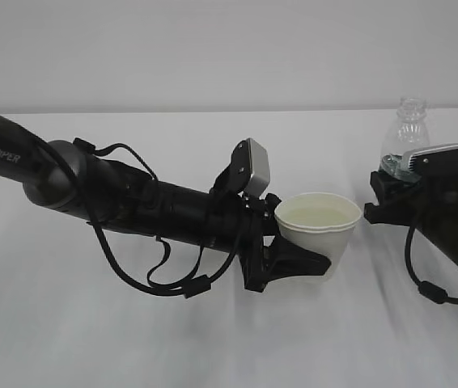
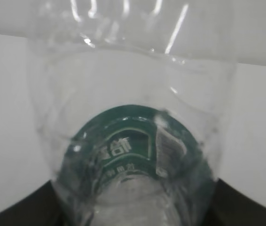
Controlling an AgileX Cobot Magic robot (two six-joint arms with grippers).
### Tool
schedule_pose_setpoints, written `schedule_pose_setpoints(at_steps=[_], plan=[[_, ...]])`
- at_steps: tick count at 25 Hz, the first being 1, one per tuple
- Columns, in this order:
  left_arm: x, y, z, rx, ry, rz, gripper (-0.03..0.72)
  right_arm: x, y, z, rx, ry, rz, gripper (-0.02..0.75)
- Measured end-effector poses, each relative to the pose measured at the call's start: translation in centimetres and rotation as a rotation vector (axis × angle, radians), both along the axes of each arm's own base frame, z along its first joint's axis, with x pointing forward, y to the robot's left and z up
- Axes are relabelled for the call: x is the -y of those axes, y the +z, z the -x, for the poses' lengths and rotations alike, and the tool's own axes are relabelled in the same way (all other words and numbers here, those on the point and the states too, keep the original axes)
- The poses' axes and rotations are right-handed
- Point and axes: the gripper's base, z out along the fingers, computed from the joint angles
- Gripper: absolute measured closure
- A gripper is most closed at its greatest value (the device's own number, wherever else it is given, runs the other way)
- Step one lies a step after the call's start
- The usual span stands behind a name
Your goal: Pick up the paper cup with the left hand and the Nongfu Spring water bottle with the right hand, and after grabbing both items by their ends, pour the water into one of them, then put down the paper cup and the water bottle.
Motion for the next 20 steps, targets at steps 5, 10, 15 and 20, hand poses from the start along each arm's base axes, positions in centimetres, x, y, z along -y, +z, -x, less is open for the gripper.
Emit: schedule_pose_setpoints(at_steps=[5, 10, 15, 20], plan=[[0.0, 0.0, 0.0, 0.001, -0.001, -0.001, 0.263, 0.0, -0.3, -0.3, -0.002, 0.0, 0.0, 0.362], [0.0, 0.0, 0.0, 0.001, -0.001, -0.001, 0.263, -0.1, -0.9, -0.9, -0.004, 0.0, 0.0, 0.362], [0.0, -0.1, 0.0, 0.003, 0.001, -0.007, 0.263, -0.1, -1.3, -1.1, -0.009, 0.0, 0.001, 0.362], [0.0, -0.1, 0.0, 0.004, 0.002, -0.011, 0.263, -0.1, -1.6, -1.5, -0.001, 0.0, -0.001, 0.362]])
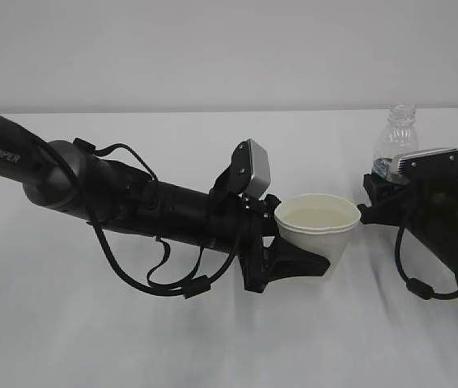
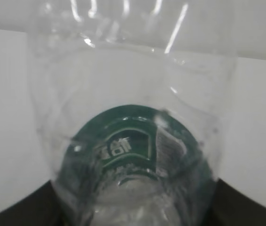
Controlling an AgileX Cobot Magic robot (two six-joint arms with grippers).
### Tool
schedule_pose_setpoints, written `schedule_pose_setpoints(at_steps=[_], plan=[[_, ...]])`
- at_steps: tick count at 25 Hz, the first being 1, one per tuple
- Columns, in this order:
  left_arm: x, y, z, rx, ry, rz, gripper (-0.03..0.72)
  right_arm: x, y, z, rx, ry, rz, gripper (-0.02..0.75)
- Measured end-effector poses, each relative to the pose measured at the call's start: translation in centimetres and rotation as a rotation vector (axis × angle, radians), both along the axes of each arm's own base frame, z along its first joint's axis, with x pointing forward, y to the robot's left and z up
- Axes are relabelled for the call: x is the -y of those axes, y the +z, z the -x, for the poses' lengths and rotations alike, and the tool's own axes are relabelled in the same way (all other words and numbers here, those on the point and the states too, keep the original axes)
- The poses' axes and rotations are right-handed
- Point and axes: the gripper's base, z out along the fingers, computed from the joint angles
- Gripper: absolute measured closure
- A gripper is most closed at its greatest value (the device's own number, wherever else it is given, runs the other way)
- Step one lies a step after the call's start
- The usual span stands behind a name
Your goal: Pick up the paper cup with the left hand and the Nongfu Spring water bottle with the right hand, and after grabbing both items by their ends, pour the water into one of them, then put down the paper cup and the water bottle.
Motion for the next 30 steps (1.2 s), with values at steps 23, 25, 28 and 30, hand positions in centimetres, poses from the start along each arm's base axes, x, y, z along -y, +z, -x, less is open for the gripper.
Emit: schedule_pose_setpoints(at_steps=[23, 25, 28, 30], plan=[[-0.01, -0.03, -0.03, 0.001, 0.003, -0.003, 0.263, 0.0, -0.08, -0.06, -0.003, -0.006, -0.021, 0.26], [-0.01, -0.03, -0.03, 0.001, 0.003, -0.003, 0.263, 0.0, -0.08, -0.06, -0.003, -0.006, -0.023, 0.233], [-0.01, -0.03, -0.03, 0.001, 0.003, -0.003, 0.263, -0.19, -0.02, -0.08, 0.003, 0.016, -0.02, 0.206], [-0.01, -0.03, -0.03, 0.001, 0.003, -0.003, 0.263, -0.27, -0.02, -0.07, 0.003, 0.025, -0.02, 0.201]])
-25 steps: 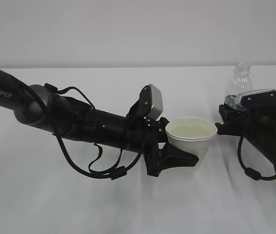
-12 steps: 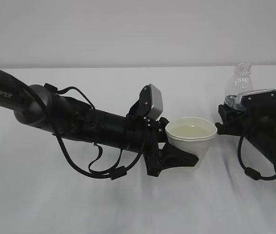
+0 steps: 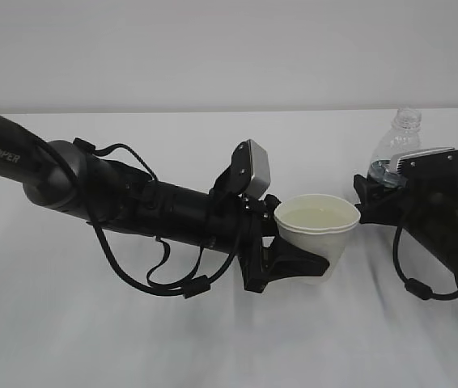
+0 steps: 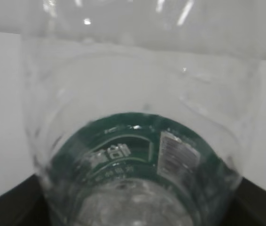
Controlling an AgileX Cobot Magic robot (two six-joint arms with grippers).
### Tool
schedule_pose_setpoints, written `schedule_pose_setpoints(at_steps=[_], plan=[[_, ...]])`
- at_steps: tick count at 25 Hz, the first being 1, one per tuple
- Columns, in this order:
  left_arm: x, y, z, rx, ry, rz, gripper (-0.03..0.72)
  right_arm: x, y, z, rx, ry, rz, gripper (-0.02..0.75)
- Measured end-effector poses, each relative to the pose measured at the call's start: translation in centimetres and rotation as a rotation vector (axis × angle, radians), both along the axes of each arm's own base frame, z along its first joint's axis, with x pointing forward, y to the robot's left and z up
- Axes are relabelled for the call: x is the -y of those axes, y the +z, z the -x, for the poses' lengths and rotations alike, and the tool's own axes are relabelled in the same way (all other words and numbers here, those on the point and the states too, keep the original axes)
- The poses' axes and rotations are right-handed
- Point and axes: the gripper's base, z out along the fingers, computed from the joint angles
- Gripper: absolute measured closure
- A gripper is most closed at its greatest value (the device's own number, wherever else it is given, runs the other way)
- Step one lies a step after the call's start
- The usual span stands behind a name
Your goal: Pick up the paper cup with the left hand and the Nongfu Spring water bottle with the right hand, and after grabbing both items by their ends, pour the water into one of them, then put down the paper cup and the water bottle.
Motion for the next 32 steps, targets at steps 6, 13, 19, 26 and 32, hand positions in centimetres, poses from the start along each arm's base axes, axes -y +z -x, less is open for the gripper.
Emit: schedule_pose_setpoints(at_steps=[6, 13, 19, 26, 32], plan=[[0.0, 0.0, 0.0, 0.0, 0.0, 0.0, 0.263, 0.1, -0.6, 1.2, -0.04, 0.004, 0.003, 0.186], [0.0, 0.0, 0.0, 0.0, 0.0, 0.0, 0.263, 0.1, 0.1, 1.9, -0.038, 0.004, 0.002, 0.182], [0.0, 0.0, 0.0, 0.0, 0.0, 0.0, 0.263, 0.3, 1.6, 2.5, -0.011, -0.008, -0.002, 0.182], [0.0, 0.0, 0.0, 0.0, 0.0, 0.0, 0.263, 0.4, 2.2, 4.7, -0.043, -0.011, 0.0, 0.181], [0.0, 0.0, 0.0, 0.0, 0.0, 0.0, 0.263, 0.5, 3.0, 6.0, -0.046, -0.005, 0.002, 0.176]])
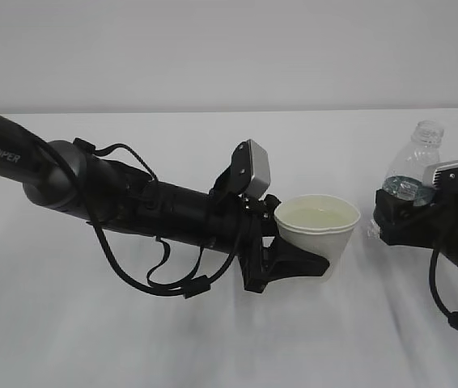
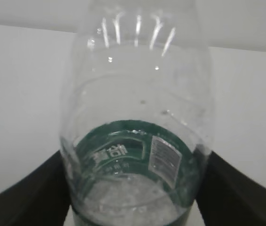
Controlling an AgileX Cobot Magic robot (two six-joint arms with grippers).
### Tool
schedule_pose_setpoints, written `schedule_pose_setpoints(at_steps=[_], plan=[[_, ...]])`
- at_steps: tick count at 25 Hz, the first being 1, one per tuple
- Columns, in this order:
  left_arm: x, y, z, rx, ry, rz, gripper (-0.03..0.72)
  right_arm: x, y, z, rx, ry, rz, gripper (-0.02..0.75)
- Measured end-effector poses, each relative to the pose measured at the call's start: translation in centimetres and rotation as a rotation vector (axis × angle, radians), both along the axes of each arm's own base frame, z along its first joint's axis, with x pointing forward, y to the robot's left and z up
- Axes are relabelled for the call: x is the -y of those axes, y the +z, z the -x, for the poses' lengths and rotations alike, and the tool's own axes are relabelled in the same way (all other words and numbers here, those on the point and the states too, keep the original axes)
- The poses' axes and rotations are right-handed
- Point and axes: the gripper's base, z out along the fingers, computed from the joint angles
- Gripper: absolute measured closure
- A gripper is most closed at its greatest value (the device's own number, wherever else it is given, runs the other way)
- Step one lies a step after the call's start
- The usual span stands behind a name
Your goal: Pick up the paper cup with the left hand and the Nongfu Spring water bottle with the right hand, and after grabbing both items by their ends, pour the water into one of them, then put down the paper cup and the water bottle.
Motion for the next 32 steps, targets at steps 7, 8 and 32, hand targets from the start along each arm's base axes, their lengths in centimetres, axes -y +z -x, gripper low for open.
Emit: schedule_pose_setpoints(at_steps=[7, 8, 32], plan=[[0.0, 0.0, 0.0, 0.0, 0.0, 0.0, 0.263, -0.6, 0.2, 0.1, 0.009, 0.071, 0.009, 0.117], [0.0, 0.0, 0.0, 0.0, 0.0, 0.0, 0.263, -0.6, 0.2, 0.1, 0.009, 0.075, 0.009, 0.115], [0.0, 0.0, 0.0, 0.0, 0.0, 0.0, 0.263, 0.1, -0.4, 2.6, -0.061, 0.01, 0.005, 0.109]])
